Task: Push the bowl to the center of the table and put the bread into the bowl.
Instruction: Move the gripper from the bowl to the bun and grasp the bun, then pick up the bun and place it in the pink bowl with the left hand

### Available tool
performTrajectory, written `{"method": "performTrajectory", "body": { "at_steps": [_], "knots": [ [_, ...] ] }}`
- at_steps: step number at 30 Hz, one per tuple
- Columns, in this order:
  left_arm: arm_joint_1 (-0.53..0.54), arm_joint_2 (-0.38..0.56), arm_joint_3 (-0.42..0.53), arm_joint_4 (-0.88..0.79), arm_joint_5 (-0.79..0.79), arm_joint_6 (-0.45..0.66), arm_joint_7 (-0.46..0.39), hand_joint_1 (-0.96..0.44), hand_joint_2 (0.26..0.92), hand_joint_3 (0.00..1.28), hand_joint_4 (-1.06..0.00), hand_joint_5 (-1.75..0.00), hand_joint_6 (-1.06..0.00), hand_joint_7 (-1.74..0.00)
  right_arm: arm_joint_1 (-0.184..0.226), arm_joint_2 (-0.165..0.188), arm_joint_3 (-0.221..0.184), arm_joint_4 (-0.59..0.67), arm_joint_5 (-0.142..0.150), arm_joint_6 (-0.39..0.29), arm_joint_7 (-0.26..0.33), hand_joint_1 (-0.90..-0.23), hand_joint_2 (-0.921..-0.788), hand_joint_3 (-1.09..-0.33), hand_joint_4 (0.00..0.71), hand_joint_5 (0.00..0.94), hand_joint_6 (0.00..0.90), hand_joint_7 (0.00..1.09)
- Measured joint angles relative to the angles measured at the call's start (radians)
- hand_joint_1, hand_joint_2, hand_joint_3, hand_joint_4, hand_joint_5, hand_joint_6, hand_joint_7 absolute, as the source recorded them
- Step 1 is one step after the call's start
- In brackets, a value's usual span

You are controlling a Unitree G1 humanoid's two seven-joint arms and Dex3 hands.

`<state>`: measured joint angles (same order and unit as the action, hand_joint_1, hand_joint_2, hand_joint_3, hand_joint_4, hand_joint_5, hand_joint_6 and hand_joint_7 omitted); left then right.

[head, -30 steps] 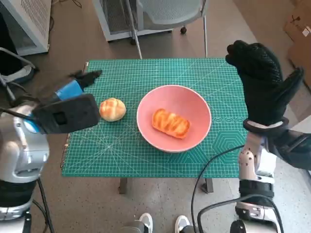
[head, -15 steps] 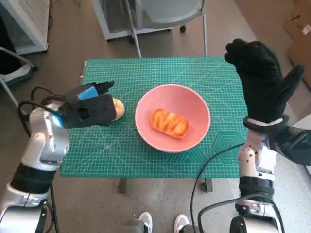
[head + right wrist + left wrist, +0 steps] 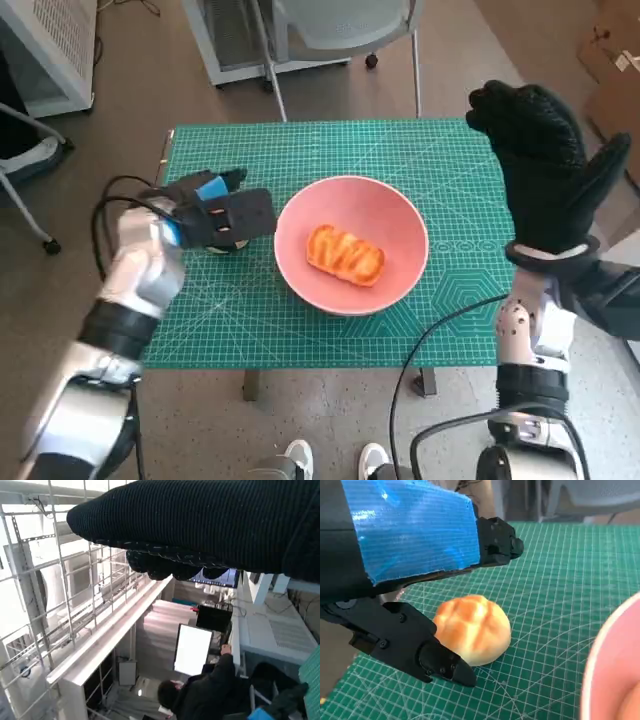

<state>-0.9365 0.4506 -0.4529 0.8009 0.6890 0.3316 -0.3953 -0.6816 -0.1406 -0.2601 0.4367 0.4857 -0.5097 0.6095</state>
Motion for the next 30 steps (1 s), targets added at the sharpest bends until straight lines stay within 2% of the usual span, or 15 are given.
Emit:
{"method": "performTrajectory", "body": {
  "at_steps": [5,7,8,9,10,11,12,13,14,15,16,21,26,29,30],
  "knots": [
    [-0.057,-0.05,-0.043,0.177,0.02,-0.035,0.067,-0.1,0.709,0.0,-0.02,-0.01,-0.2,-0.02,0.005,-0.002,0.0,-0.014,-0.001,0.002,-0.002,-0.583,-0.921,-0.652,0.33,0.003,0.388,0.01],
    [-0.073,-0.065,-0.053,0.233,0.021,-0.047,0.085,-0.07,0.72,0.01,-0.09,-0.03,-0.21,-0.02,0.008,-0.004,0.0,-0.019,-0.001,0.004,-0.003,-0.583,-0.921,-0.652,0.33,0.003,0.388,0.01],
    [-0.081,-0.071,-0.058,0.261,0.022,-0.052,0.093,-0.01,0.742,0.01,-0.27,-0.52,-0.25,-0.01,0.011,-0.004,0.0,-0.021,-0.001,0.005,-0.005,-0.584,-0.921,-0.653,0.33,0.002,0.387,0.01],
    [-0.09,-0.079,-0.063,0.293,0.023,-0.056,0.103,0.0,0.748,0.02,-0.3,-0.64,-0.26,-0.01,0.014,-0.005,0.0,-0.025,-0.001,0.007,-0.006,-0.585,-0.921,-0.653,0.33,0.002,0.387,0.01],
    [-0.098,-0.086,-0.066,0.321,0.023,-0.059,0.11,0.03,0.761,0.02,-0.39,-1.04,-0.28,-0.01,0.017,-0.005,0.0,-0.028,-0.002,0.008,-0.007,-0.585,-0.921,-0.653,0.33,0.002,0.387,0.01],
    [-0.105,-0.094,-0.071,0.348,0.024,-0.06,0.117,0.07,0.777,0.02,-0.51,-1.29,-0.31,-0.02,0.02,-0.005,0.0,-0.03,-0.002,0.009,-0.009,-0.585,-0.921,-0.65,0.33,0.002,0.387,0.01],
    [-0.112,-0.101,-0.077,0.374,0.025,-0.06,0.121,0.08,0.783,0.03,-0.55,-1.39,-0.31,-0.02,0.023,-0.005,0.0,-0.033,-0.002,0.01,-0.012,-0.586,-0.921,-0.649,0.33,0.002,0.387,0.01],
    [-0.117,-0.107,-0.083,0.396,0.027,-0.058,0.123,0.21,0.676,0.32,-0.61,-1.39,-0.33,-0.02,0.026,-0.006,0.0,-0.038,-0.002,0.012,-0.015,-0.586,-0.921,-0.648,0.33,0.002,0.387,0.01],
    [-0.119,-0.112,-0.09,0.416,0.034,-0.055,0.126,0.29,0.586,0.55,-0.65,-1.41,-0.35,-0.02,0.029,-0.006,0.001,-0.043,-0.002,0.015,-0.018,-0.586,-0.921,-0.647,0.331,0.002,0.387,0.01],
    [-0.121,-0.115,-0.097,0.434,0.041,-0.052,0.13,0.31,0.579,0.58,-0.67,-1.38,-0.38,-0.03,0.031,-0.007,0.001,-0.048,-0.003,0.017,-0.021,-0.585,-0.921,-0.647,0.331,0.002,0.387,0.01],
    [-0.124,-0.116,-0.106,0.448,0.05,-0.048,0.132,0.36,0.602,0.57,-0.71,-1.32,-0.45,-0.06,0.035,-0.008,0.001,-0.053,-0.005,0.018,-0.025,-0.584,-0.921,-0.647,0.33,0.001,0.387,0.01],
    [-0.145,-0.12,-0.151,0.489,0.085,-0.036,0.12,0.4,0.613,0.6,-0.72,-1.3,-0.53,-0.11,0.041,-0.012,0.002,-0.077,-0.017,0.027,-0.041,-0.583,-0.921,-0.648,0.33,0.001,0.385,0.01],
    [-0.153,-0.118,-0.169,0.493,0.095,-0.036,0.105,0.41,0.582,0.69,-0.69,-1.35,-0.46,-0.07,0.044,-0.012,0.003,-0.088,-0.021,0.031,-0.053,-0.582,-0.921,-0.649,0.329,0.0,0.385,0.01],
    [-0.158,-0.115,-0.168,0.489,0.093,-0.037,0.096,0.41,0.576,0.71,-0.69,-1.37,-0.46,-0.06,0.046,-0.012,0.005,-0.089,-0.021,0.032,-0.056,-0.582,-0.921,-0.65,0.329,0.0,0.385,0.01],
    [-0.159,-0.113,-0.166,0.484,0.091,-0.037,0.095,0.41,0.582,0.7,-0.68,-1.38,-0.49,-0.08,0.046,-0.012,0.006,-0.089,-0.022,0.032,-0.057,-0.582,-0.921,-0.651,0.328,0.0,0.384,0.01]
  ]
}}
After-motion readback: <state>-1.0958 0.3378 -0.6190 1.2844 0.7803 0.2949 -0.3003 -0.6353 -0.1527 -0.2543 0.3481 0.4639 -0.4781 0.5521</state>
